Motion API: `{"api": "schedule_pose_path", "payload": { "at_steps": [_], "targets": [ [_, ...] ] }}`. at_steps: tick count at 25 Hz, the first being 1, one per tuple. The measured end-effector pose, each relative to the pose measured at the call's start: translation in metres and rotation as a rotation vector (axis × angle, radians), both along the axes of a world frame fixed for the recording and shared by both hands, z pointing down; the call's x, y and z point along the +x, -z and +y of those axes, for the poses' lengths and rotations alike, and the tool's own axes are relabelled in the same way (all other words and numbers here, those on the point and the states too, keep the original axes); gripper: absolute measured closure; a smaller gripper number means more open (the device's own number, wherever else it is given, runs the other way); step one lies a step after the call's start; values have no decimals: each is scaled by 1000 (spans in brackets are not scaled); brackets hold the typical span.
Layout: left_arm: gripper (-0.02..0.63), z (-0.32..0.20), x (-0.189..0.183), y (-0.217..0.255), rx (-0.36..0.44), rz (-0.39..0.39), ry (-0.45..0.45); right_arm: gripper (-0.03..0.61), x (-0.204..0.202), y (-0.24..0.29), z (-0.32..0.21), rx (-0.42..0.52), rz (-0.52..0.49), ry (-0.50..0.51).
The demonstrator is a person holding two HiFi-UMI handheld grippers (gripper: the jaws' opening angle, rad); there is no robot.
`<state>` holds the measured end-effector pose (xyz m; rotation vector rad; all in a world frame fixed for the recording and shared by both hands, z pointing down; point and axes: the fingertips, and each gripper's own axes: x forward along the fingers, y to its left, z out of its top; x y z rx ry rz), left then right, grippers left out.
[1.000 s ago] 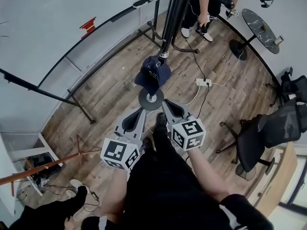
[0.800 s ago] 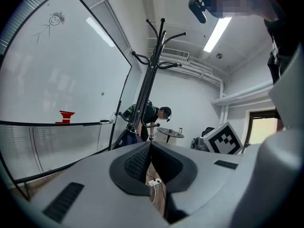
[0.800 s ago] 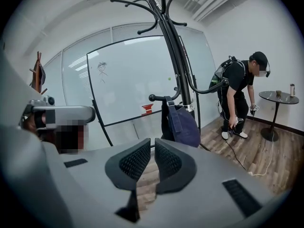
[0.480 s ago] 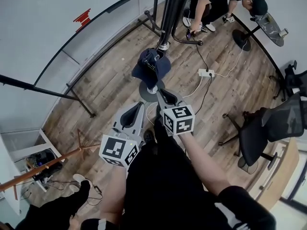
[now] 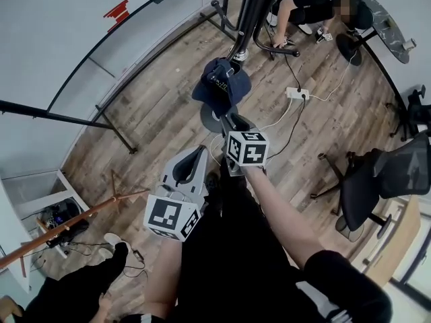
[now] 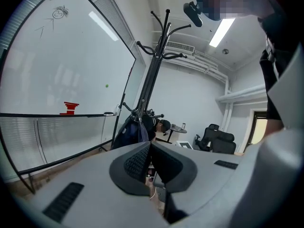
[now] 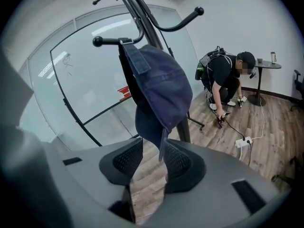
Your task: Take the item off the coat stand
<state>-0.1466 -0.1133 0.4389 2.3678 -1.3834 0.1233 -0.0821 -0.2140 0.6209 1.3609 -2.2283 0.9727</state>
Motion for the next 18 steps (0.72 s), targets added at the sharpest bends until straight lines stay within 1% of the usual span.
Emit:
{"api": "schedule_pose_path", "payload": {
  "at_steps": [4,11,14,15,17,18],
  "targets": [
    [598,8,-7,-7,-25,-2,20,439,0,-24,-4,-27,35,-31],
    [598,15,-20,-11,-47,-11,60,431,-5,-44,-19,-70,18,-75],
    [598,17,-25,-11,-53,-15,72,431,-6,-45,-23,-70,12,-98],
    [598,18,-26,-12,-58,-14,75,436,-6,-44,-23,-66,15,-108],
    [598,20,-31,-14,-68,-11,84,465,-6,-44,-23,-59,30,-128],
    [598,20,-32,-15,-70,-11,88,491,-5,-44,-24,-58,40,-137]
  ]
}}
